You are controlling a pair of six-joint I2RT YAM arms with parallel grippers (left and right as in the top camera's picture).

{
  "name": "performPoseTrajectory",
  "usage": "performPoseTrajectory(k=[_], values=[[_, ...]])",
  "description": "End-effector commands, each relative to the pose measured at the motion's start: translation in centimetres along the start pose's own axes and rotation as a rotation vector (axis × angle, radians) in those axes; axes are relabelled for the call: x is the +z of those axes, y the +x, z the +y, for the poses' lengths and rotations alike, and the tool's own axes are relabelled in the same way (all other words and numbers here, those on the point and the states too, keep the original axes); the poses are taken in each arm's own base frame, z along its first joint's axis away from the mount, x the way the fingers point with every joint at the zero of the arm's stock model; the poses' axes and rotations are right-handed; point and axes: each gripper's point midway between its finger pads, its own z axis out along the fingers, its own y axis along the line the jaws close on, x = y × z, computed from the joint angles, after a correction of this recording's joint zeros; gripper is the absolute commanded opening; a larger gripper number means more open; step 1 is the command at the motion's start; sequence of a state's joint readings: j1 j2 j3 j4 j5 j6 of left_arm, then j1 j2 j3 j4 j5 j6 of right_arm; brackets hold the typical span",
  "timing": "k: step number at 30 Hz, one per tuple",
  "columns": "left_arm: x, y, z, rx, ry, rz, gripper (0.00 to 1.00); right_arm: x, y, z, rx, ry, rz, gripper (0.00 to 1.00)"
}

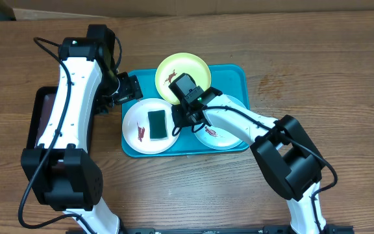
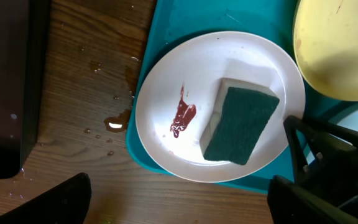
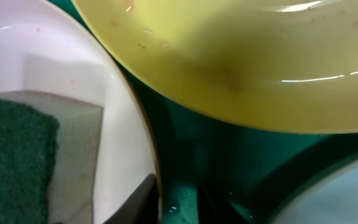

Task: Clean dirty plates on tray and stack at the side

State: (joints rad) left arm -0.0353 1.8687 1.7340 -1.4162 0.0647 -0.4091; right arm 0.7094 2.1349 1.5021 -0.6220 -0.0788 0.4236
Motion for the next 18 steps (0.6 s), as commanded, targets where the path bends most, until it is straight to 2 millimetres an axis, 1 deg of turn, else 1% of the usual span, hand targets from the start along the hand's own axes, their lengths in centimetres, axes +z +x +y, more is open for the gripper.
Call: performPoseTrajectory(k=[1,5,6,7,9,10,11,12,13,14,15,18], values=[[0.6,0.7,-0.7,0.042,0.002,0.026,0.83,0.5,0.2,-0.4,0.003,0.013,0.003,0.14],[1.8,1.5,-1.0,0.057,-0.01,0.052,0.78,0.5,0.2,-0.3,0.003,0.013,0.002,0.11],[2.3,1.7,-1.0,0.061,-0.01,0.061,0.74,0.5,0.1,-0.3,0.003,0.012,0.001,0.11],[2.8,2.0,-1.1,0.063,-0.007,0.071,0.68,0.5,0.1,-0.3,0.003,0.012,0.001,0.11],[3.9,2.7,-1.5,0.067,0.017,0.097,0.68,0.5,0.1,-0.3,0.003,0.012,0.001,0.11],[4.4,3.0,-1.8,0.076,0.033,0.11,0.7,0.5,0.1,-0.3,0.003,0.012,0.001,0.11],[4.8,3.3,-2.2,0.089,0.055,0.123,0.78,0.5,0.1,-0.3,0.003,0.012,0.001,0.11],[5.3,3.7,-2.7,0.106,0.086,0.138,0.91,0.5,0.1,-0.3,0.003,0.012,0.001,0.11],[5.6,4.0,-3.2,0.122,0.114,0.147,0.99,0.5,0.1,-0.3,0.003,0.012,0.001,0.11],[5.9,4.2,-3.8,0.132,0.143,0.154,0.98,0.5,0.1,-0.3,0.003,0.011,0.0,0.11],[6.2,4.3,-4.2,0.136,0.161,0.155,0.94,0.5,0.1,-0.3,0.002,0.01,-0.001,0.11],[6.9,4.3,-4.9,0.148,0.182,0.142,0.66,0.5,0.1,-0.2,0.003,0.007,-0.001,0.11]])
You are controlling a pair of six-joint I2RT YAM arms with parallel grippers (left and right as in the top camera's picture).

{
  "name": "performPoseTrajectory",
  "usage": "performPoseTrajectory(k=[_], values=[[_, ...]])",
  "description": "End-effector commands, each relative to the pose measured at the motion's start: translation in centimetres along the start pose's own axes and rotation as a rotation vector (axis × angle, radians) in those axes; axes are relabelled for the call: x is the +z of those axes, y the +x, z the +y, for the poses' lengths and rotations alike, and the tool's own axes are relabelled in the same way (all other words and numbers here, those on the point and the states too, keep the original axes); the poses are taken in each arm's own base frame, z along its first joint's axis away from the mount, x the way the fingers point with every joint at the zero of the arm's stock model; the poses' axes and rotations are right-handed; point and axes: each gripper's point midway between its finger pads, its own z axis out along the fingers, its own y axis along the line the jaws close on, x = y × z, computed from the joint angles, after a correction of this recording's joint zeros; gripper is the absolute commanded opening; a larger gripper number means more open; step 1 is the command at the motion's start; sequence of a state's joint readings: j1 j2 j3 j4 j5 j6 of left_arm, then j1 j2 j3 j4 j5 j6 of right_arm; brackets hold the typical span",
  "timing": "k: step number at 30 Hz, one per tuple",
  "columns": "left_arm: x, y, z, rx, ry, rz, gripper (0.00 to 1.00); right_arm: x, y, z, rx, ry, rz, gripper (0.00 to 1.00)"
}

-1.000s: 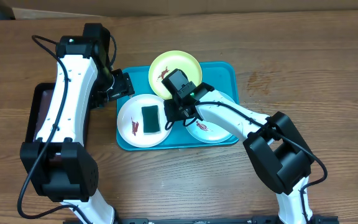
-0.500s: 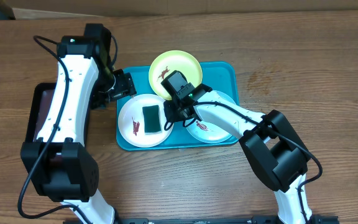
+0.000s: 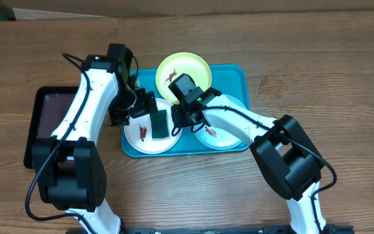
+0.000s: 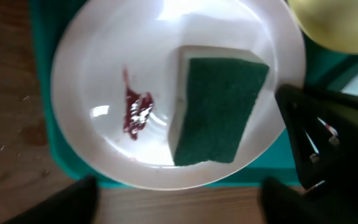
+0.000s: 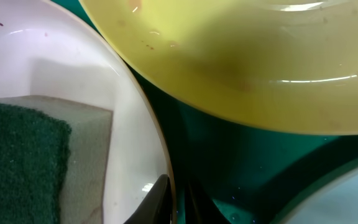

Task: Clean dirty plates on tray and stack at the side
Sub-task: 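Grasp the green sponge with the left gripper and press it onto the plate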

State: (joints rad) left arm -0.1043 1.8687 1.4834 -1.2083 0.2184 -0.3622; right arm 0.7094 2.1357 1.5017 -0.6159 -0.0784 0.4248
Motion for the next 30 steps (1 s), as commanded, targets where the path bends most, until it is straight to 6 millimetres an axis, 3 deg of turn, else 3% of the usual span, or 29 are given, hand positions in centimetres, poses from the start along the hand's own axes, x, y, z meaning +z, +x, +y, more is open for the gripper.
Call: performPoseTrajectory(k=[1,3,5,7,8,13,18,30], values=[[1.3,0.6,-1.4,0.04,0.06,0.028,0.56,0.4,0.2,-0.3,0.002,0.009,0.004,0.11],[1.7,0.4,-1.5,0.028,0.065,0.017,0.36,0.4,0.2,-0.3,0.002,0.01,0.006,0.11],[2.3,0.2,-1.4,0.013,0.068,0.009,0.29,0.4,0.3,-0.3,0.002,0.011,0.007,0.11],[2.7,0.2,-1.3,0.015,0.071,0.004,0.34,0.4,0.2,-0.3,0.002,0.011,0.006,0.11],[3.0,0.2,-1.2,0.016,0.071,0.002,0.47,0.4,0.2,-0.3,0.002,0.01,0.006,0.11],[4.0,0.1,-1.6,0.037,0.077,-0.016,0.52,0.4,0.2,-0.3,0.002,0.008,0.003,0.11],[4.4,-0.3,-2.8,0.08,0.086,-0.047,0.65,0.4,0.2,-0.3,0.002,0.008,0.003,0.11],[4.6,-0.9,-2.3,0.102,-0.008,-0.098,0.65,0.4,0.2,-0.3,0.002,0.009,0.004,0.11]])
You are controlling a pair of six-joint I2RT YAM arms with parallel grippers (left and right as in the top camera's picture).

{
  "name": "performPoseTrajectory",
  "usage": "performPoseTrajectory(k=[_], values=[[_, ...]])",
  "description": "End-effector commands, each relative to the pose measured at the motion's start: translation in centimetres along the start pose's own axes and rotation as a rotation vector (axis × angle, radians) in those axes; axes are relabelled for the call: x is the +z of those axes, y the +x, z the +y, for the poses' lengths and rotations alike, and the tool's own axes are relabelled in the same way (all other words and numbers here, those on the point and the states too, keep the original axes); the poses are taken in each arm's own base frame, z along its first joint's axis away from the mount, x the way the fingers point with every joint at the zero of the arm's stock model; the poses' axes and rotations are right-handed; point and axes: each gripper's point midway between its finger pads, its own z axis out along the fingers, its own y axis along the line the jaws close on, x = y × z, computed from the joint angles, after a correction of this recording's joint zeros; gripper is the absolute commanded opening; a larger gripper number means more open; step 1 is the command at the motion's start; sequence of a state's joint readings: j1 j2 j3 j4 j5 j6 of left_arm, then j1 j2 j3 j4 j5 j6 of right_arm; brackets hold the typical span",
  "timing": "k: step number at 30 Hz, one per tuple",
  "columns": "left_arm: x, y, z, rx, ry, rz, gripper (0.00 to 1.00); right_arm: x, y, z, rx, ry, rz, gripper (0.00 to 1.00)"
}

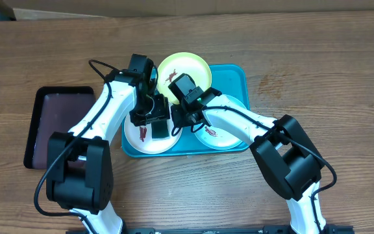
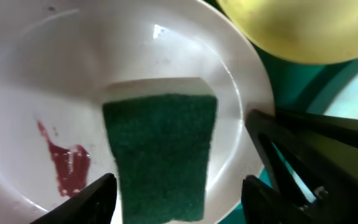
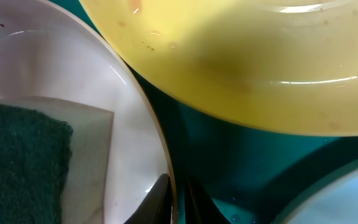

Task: Clean dirty plates on tray and stack at the side
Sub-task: 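Grasp the green sponge with the left gripper and press it onto the plate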

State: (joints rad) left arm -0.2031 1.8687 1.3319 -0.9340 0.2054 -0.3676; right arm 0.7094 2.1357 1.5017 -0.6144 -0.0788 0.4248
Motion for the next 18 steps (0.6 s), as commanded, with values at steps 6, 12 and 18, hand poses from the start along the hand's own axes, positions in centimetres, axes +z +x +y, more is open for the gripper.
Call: performPoseTrajectory(k=[6,12,18], values=[[0.4,0.0,0.7,-0.013,-0.036,0.0,0.67,0.4,0.2,-0.3,0.002,0.01,0.005,0.11],[1.0,0.0,1.3,-0.017,-0.066,0.009,0.68,0.4,0.2,-0.3,0.002,0.01,0.005,0.11],[3.2,0.8,1.2,-0.029,-0.047,0.085,0.66,0.4,0.2,-0.3,0.002,0.011,0.005,0.11]])
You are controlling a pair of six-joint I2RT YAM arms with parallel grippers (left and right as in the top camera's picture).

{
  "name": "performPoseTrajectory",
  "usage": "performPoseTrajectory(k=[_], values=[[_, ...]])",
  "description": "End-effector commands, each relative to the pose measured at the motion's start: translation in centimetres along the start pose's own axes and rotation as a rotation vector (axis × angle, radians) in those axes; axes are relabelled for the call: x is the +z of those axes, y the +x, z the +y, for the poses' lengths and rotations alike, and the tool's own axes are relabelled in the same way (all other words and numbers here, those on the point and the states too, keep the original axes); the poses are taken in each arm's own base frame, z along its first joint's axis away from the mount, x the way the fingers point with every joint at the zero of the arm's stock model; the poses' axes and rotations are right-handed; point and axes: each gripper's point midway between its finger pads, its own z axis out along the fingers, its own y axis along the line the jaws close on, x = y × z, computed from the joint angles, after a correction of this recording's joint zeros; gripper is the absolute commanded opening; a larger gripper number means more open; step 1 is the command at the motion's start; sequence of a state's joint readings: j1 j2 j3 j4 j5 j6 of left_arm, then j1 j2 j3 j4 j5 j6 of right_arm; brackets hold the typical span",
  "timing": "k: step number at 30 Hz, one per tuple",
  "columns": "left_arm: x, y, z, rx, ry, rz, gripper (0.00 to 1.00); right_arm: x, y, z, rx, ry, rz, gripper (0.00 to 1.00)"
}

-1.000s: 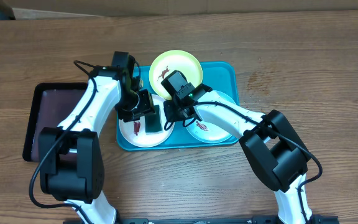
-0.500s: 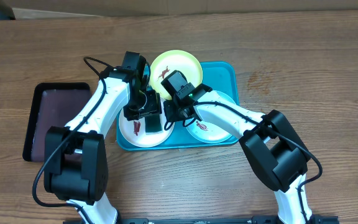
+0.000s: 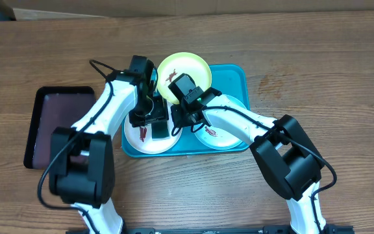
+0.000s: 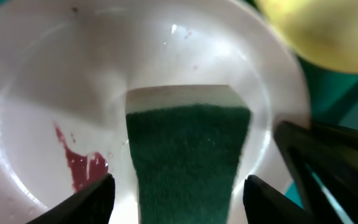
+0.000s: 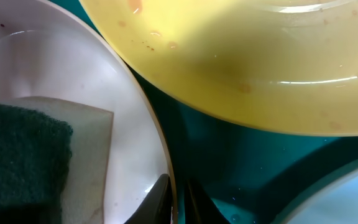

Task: Clean dirty plates on tray and stack at the side
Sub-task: 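Grasp the green sponge with the left gripper and press it onto the plate, then scrub the white plate with the left gripper's sponge while the right holds it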

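Note:
A white plate (image 4: 48, 93) with a red smear (image 4: 82, 168) lies at the front left of the teal tray (image 3: 236, 78). A green sponge (image 4: 188, 155) rests on it. My left gripper (image 4: 179, 202) is open just above the plate, its fingers either side of the sponge. My right gripper (image 5: 178, 199) is shut on the white plate's right rim (image 5: 160, 155). A yellow plate (image 3: 184, 71) with a red smear sits at the tray's back. A third pale plate (image 3: 216, 135) lies front right, partly under my right arm.
A black tray (image 3: 50, 120) sits on the wooden table left of the teal tray. The yellow plate's edge (image 5: 260, 62) hangs close over my right gripper. Bare wood lies to the right of and behind the tray.
My left gripper has come a little closer to the sponge, which fills more of its view. The right gripper still pinches the white plate's rim.
My left gripper was open at the teal tray's left edge, near the black tray. Then it was over the white plate, then straddling the sponge, and now lower on it. My right gripper stayed at the plate's right rim throughout.

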State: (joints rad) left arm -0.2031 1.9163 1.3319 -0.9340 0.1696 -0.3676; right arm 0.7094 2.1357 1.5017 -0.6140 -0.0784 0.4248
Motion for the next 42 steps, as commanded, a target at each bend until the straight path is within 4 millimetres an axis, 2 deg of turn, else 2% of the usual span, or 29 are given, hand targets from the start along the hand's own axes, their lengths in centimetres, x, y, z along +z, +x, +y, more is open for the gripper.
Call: performPoseTrajectory(k=[1,5,7,9,15,18,20,21,24,25,29,32,37,42], values=[[2.1,0.8,0.0,-0.021,0.01,0.07,0.66,0.4,0.2,-0.3,0.002,0.01,0.005,0.11],[3.7,1.0,0.4,-0.028,-0.005,0.105,0.61,0.4,0.2,-0.3,0.002,0.01,0.005,0.11],[4.0,1.0,0.6,-0.023,-0.011,0.11,0.44,0.4,0.2,-0.3,0.002,0.011,0.006,0.11],[3.9,0.8,0.8,-0.02,-0.023,0.099,0.38,0.4,0.2,-0.3,0.002,0.01,0.006,0.11],[2.9,0.3,1.1,-0.019,-0.062,0.088,0.33,0.4,0.2,-0.3,0.002,0.01,0.005,0.11],[2.3,0.0,0.9,-0.019,-0.059,0.087,0.25,0.4,0.2,-0.3,0.002,0.01,0.005,0.11],[1.8,-0.3,0.7,-0.019,-0.057,0.085,0.23,0.4,0.2,-0.3,0.002,0.01,0.004,0.11],[1.7,-0.4,0.6,-0.018,-0.057,0.082,0.17,0.4,0.2,-0.3,0.002,0.01,0.004,0.11],[1.7,-0.6,0.8,-0.022,-0.068,0.073,0.12,0.4,0.2,-0.3,0.001,0.009,0.003,0.11],[1.8,-0.7,1.0,-0.033,-0.083,0.068,0.05,0.4,0.2,-0.3,0.002,0.009,0.003,0.11],[2.3,-0.8,1.7,-0.051,-0.111,0.051,0.04,0.4,0.2,-0.3,0.002,0.011,0.006,0.11],[3.4,-0.4,3.3,-0.051,-0.176,0.033,0.04,0.4,0.3,-0.3,0.002,0.012,0.009,0.1],[4.9,0.9,7.6,-0.071,-0.368,0.008,0.04,0.4,0.5,-0.4,0.003,0.015,0.015,0.1],[3.8,1.4,11.2,-0.055,-0.565,-0.006,0.04,0.4,0.3,-0.3,0.002,0.012,0.008,0.1]])
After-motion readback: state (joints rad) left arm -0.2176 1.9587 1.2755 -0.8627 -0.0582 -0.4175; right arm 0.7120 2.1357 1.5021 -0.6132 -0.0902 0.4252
